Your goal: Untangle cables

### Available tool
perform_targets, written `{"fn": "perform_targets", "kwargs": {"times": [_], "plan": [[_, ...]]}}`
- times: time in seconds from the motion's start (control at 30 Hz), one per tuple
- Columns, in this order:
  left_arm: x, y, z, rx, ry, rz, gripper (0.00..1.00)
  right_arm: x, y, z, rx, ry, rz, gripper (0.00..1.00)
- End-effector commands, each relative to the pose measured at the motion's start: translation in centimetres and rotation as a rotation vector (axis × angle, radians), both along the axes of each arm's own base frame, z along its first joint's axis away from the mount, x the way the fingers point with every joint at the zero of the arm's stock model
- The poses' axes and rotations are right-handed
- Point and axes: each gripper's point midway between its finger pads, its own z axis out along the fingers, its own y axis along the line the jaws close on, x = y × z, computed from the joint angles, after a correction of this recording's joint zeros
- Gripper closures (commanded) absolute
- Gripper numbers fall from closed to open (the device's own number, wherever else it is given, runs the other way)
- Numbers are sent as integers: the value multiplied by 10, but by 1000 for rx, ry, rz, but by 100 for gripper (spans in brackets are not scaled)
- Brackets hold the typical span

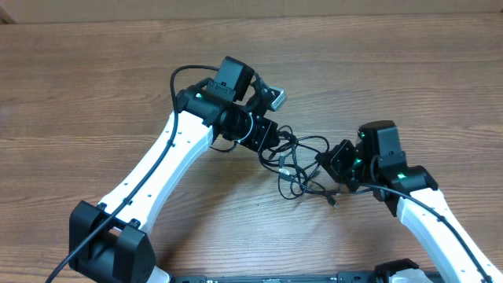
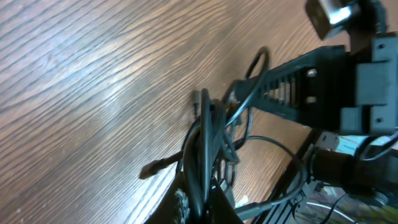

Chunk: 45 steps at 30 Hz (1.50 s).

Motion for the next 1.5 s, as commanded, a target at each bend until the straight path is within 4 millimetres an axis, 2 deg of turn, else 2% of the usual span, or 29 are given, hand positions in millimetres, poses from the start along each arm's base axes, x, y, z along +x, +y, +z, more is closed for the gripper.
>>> {"fn": "perform_targets", "kwargs": {"times": [0.0, 0.07, 0.23, 0.3, 0.37, 0.47, 0.53, 0.57, 0.63, 0.73, 0.9, 1.1, 1.27, 1.47], "plan": [[30, 49, 0, 175, -68, 211, 96, -8, -60, -39, -134, 152, -301, 96], [32, 59, -4, 226, -56, 271, 96, -7, -60, -39, -101, 173, -341, 96], [33, 109, -18, 434, 15, 605, 96, -4, -62, -37, -52, 202, -441, 96], [30, 123, -20, 487, 35, 701, 96, -3, -61, -36, -31, 207, -462, 96], [26, 130, -21, 512, 58, 765, 96, 7, -54, -29, 13, 167, -444, 96], [27, 117, -20, 457, 66, 700, 96, 26, -37, -11, 92, 55, -336, 96], [27, 91, -16, 350, 52, 527, 96, 44, -18, 14, 132, -121, -158, 96], [25, 70, -10, 257, 36, 386, 96, 50, -5, 29, 140, -238, -29, 85], [17, 43, 1, 124, 8, 195, 96, 52, 13, 48, 139, -396, 158, 75], [2, 17, 18, -35, -33, -26, 96, 40, 33, 55, 96, -537, 396, 66], [-9, 5, 29, -135, -63, -152, 96, 20, 37, 37, -24, -591, 607, 59], [-15, -1, 35, -185, -79, -211, 96, 15, 37, 32, -135, -711, 782, 48], [-15, -1, 36, -187, -77, -212, 96, 18, 39, 37, -187, -804, 853, 46], [-20, -5, 41, -233, -63, -227, 96, 23, 50, 58, -137, -928, 875, 49]]}}
